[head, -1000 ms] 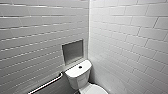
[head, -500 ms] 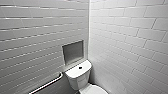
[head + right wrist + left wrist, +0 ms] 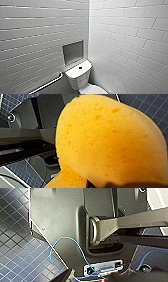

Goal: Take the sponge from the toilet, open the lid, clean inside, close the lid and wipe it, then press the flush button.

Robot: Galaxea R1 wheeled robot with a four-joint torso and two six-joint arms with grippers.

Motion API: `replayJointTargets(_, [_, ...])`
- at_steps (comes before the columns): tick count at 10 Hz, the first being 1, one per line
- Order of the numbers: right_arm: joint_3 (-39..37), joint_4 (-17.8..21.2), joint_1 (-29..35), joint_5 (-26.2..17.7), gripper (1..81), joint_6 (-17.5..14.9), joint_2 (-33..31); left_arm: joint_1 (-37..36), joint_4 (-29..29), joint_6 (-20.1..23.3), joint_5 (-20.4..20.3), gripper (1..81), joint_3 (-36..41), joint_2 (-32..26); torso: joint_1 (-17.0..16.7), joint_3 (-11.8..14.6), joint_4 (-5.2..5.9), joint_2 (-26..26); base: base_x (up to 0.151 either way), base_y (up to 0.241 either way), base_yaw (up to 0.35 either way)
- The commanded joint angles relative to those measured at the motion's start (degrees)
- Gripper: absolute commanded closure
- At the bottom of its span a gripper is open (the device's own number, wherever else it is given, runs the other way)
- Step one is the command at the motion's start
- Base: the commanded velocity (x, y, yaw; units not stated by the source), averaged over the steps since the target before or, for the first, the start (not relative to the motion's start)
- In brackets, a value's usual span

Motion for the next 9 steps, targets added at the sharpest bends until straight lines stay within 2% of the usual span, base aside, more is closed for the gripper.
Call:
replayJointTargets(1, [-3.2,11.7,2.8,-2.4,81.1,-16.3,3.2,-2.2,-1.2,0.0,3.4,1.0,0.5,0.7,0.0,0.0,0.0,0.0,0.0,0.0,0.0])
replayJointTargets(2, [-4.0,11.6,4.0,-5.2,81.1,-16.3,4.6,-2.5,-1.2,0.0,3.4,1.0,0.7,0.5,0.0,0.0,0.0,0.0,0.0,0.0,0.0])
replayJointTargets(3, [-4.9,11.4,4.9,-11.2,81.1,-16.6,4.6,-2.5,-1.1,0.0,3.2,1.0,1.2,0.0,0.0,0.0,0.0,0.0,0.0,0.0,0.0])
replayJointTargets(4, [-2.2,10.5,4.5,-10.6,81.1,-17.7,3.6,-2.5,-1.1,0.2,1.6,1.0,2.4,-1.0,0.0,0.0,0.0,0.0,0.0,0.0,0.0])
replayJointTargets(5, [4.3,10.4,4.0,-8.2,81.1,-17.9,0.4,-2.2,-1.1,0.2,0.0,1.0,4.7,-2.6,0.0,0.0,0.0,0.0,0.0,0.0,0.0])
replayJointTargets(7, [19.6,9.9,3.2,-4.0,81.1,-18.1,-7.8,-2.2,-1.1,0.2,-0.3,1.0,10.1,-6.4,0.0,0.0,0.0,0.0,0.0,0.0,0.0])
replayJointTargets(8, [25.2,9.9,3.6,-2.9,81.1,-18.0,-11.1,-2.2,-0.9,0.1,-0.3,1.0,12.6,-8.2,0.0,0.0,0.0,0.0,0.0,0.0,0.0])
replayJointTargets(9, [27.1,9.8,3.6,-2.8,81.1,-17.9,-12.2,-2.2,-0.9,0.1,-0.3,1.0,13.3,-8.9,0.0,0.0,0.0,0.0,0.0,0.0,0.0])
